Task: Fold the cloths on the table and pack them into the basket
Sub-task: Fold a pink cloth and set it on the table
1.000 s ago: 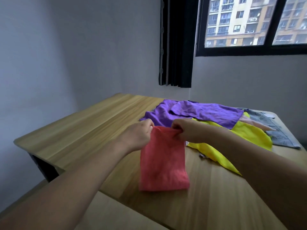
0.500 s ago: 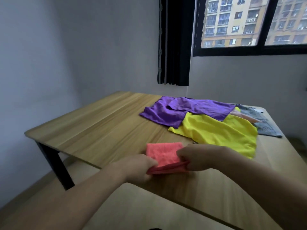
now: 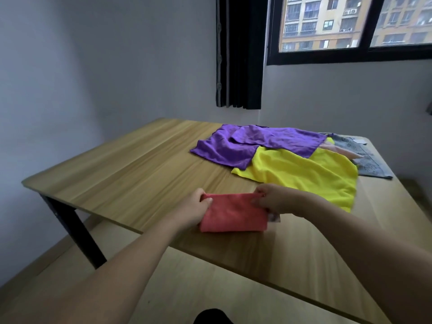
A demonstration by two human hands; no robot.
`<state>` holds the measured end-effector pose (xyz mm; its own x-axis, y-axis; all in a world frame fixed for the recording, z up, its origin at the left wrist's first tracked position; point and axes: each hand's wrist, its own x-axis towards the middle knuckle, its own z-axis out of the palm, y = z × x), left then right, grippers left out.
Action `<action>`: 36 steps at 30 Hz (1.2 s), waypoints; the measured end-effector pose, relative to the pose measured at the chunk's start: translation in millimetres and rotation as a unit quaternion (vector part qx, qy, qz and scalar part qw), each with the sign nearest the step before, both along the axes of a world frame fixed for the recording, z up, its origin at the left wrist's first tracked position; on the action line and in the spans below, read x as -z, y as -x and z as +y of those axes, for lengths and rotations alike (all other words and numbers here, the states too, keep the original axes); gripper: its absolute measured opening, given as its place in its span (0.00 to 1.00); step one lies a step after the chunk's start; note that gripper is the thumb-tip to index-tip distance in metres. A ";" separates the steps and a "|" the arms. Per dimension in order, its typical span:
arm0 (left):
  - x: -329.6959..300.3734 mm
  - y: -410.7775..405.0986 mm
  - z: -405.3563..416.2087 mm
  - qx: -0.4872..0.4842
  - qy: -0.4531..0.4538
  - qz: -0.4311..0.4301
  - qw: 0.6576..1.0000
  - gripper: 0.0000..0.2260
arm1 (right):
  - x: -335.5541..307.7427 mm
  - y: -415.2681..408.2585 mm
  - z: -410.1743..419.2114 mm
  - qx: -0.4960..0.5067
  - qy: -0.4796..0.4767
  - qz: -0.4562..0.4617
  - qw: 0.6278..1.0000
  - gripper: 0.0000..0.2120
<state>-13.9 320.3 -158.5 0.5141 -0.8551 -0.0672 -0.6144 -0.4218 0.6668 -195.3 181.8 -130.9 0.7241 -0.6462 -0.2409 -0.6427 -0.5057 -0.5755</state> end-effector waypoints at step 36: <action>41.8 32.3 -26.1 0.068 -0.035 -0.334 0.939 0.23 | 80.9 -35.7 -15.8 0.111 0.208 -0.081 0.968 0.17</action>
<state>-46.2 294.2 -200.3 0.3469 -0.9217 0.1736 -0.9376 -0.3366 0.0868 -159.6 166.0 -211.8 0.5619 -0.8075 0.1792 -0.6809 -0.5746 -0.4542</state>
